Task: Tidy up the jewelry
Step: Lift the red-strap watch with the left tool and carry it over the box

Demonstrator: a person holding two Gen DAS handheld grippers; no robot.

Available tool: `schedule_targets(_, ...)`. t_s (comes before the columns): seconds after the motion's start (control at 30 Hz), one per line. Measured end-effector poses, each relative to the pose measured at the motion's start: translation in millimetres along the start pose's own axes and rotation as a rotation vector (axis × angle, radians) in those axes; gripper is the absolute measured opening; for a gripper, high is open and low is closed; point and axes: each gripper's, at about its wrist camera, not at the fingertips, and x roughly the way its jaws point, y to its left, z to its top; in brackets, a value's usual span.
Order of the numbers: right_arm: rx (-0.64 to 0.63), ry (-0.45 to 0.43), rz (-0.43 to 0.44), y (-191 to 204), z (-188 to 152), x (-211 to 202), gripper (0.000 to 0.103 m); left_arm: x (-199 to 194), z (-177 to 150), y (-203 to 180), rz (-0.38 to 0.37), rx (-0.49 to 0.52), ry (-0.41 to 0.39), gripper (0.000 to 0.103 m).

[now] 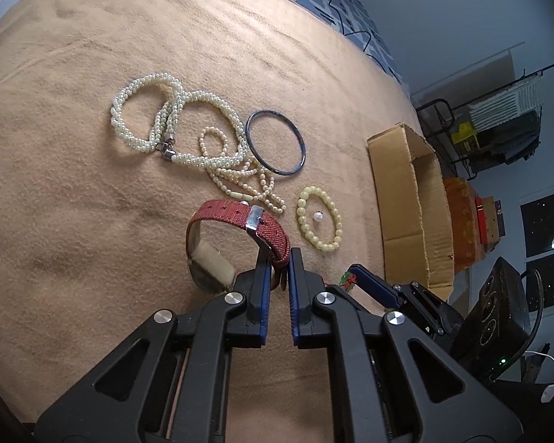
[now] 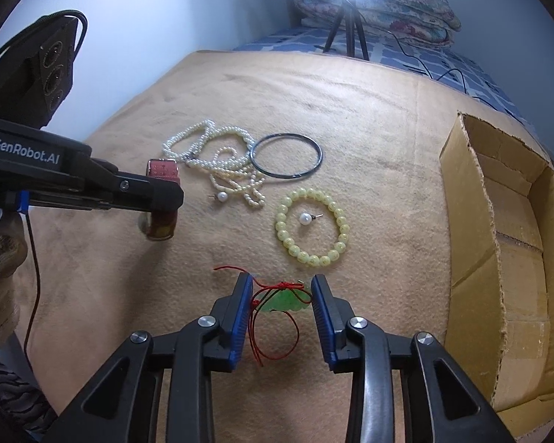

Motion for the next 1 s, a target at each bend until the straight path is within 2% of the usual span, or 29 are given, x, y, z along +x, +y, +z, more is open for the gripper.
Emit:
schedule_targets(0.53,-0.011,-0.102,0.009,-5,3,-48,0.033,-31,2,-25,-0.022,0.074,-0.066,0.006)
schedule_targets(1.0,0.076,-0.21,-0.063,-62,-4,-109,0.033,-32,-1,-91,-0.088,0.187,-0.078,0.006)
